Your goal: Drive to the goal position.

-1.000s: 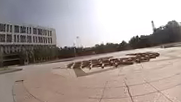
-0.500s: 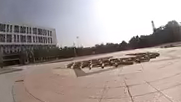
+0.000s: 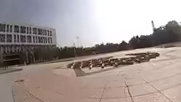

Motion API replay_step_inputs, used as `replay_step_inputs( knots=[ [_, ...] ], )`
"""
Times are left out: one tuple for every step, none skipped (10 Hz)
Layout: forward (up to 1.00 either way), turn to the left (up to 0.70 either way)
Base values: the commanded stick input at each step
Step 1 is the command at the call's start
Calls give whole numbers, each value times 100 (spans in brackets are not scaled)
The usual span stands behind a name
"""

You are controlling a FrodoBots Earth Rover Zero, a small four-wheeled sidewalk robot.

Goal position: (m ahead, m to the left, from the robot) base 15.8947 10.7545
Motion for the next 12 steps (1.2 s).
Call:
replay_step_inputs(
  knots=[
    [5,0],
    [5,0],
    [4,0],
    [5,0],
    [4,0],
    [4,0],
    [5,0],
    [4,0],
    [5,0],
    [4,0],
    [4,0],
    [5,0]
  ],
)
